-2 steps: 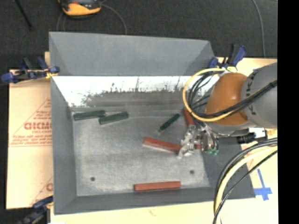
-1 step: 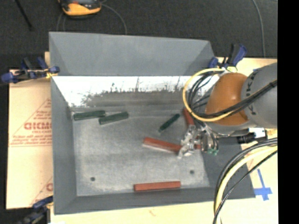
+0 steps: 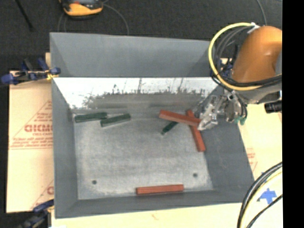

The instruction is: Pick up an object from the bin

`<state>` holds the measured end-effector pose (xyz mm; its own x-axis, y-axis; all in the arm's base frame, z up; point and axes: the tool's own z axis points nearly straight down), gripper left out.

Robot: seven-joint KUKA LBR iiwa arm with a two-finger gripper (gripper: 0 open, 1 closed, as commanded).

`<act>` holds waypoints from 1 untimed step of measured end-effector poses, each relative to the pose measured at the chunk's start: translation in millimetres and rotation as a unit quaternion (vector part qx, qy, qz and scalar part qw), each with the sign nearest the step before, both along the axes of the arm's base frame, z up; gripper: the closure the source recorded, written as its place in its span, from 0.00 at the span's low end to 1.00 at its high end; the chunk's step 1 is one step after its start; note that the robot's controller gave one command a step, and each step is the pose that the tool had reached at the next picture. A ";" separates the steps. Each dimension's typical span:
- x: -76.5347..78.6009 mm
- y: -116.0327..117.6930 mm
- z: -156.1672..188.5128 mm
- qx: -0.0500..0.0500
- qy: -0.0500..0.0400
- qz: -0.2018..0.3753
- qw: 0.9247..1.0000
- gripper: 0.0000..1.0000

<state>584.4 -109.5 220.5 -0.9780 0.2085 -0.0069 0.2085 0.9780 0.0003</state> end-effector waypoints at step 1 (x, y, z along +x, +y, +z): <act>-0.7 -0.3 -1.0 0.000 0.001 0.000 1.000 1.00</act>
Offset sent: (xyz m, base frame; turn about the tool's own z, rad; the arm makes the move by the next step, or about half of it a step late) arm -0.0123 0.0021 -0.0229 0.0224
